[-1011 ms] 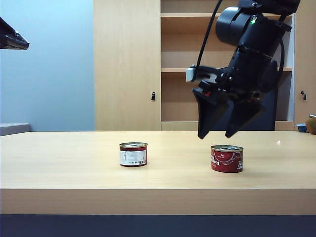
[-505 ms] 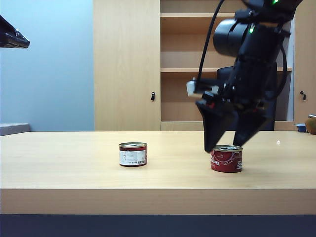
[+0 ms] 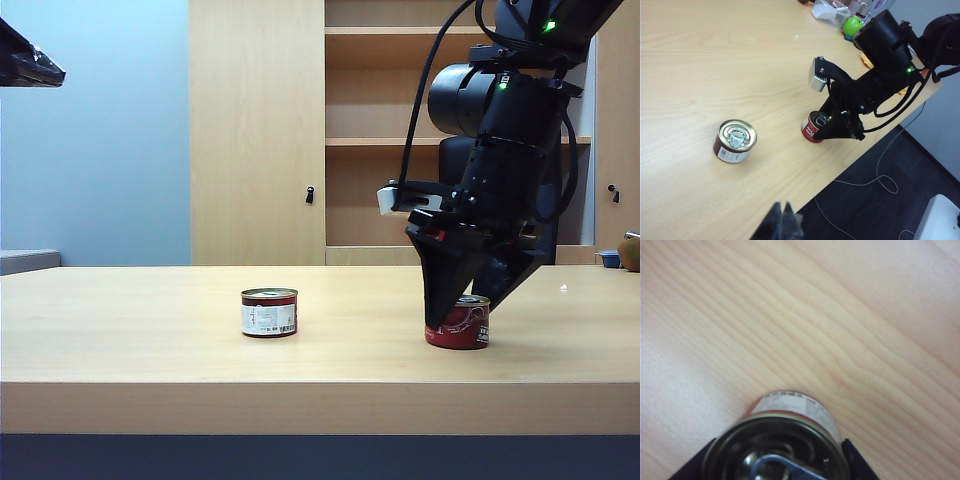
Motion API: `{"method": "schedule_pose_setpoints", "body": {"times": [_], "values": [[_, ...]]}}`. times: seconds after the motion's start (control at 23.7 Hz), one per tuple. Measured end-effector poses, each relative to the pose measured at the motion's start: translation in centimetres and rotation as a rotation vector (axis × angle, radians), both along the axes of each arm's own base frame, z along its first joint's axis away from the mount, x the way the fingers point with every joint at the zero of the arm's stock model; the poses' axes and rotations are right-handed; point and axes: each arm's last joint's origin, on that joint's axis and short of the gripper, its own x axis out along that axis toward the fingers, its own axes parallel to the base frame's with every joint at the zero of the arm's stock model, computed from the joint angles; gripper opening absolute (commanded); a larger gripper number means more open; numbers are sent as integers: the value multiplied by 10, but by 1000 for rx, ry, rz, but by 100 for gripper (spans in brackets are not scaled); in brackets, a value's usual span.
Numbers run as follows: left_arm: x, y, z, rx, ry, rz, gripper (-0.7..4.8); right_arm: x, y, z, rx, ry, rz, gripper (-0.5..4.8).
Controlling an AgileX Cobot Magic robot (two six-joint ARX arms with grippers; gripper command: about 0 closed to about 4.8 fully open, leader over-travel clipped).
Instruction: Stack a can of tomatoes on the right onto the can of tomatoes on the left.
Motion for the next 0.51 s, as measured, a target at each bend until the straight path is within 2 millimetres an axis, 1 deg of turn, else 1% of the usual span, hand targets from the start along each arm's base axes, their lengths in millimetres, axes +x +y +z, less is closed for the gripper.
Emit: {"method": "schedule_pose_setpoints", "body": {"times": [0.08, 0.13, 0.17, 0.21, 0.25, 0.29, 0.34, 0.38, 0.42, 0.46, 0.51], "values": [[-1, 0, 1, 0, -5, 0, -2, 2, 6, 9, -4, -1, 11, 291], [-2, 0, 2, 1, -18, 3, -1, 7, 16, 26, 11, -38, 30, 291], [-3, 1, 4, 2, -28, 11, -1, 9, 24, 37, 30, -77, 46, 291], [-4, 4, 6, 13, -52, 47, -2, 12, 39, 54, 65, -146, 78, 291], [-4, 6, 8, 23, -66, 79, -2, 12, 49, 63, 84, -182, 101, 291], [-5, 9, 9, 39, -79, 128, -2, 14, 65, 70, 108, -221, 136, 291], [-6, 12, 10, 47, -87, 157, -2, 15, 76, 71, 119, -235, 157, 291], [-8, 14, 12, 53, -100, 187, -2, 17, 92, 67, 116, -233, 184, 292], [-9, 15, 13, 55, -106, 196, -2, 19, 99, 63, 109, -230, 193, 292], [-11, 16, 14, 57, -119, 204, -2, 22, 111, 55, 95, -219, 209, 292], [-12, 16, 15, 57, -123, 204, -1, 23, 115, 52, 91, -217, 216, 292]]}}
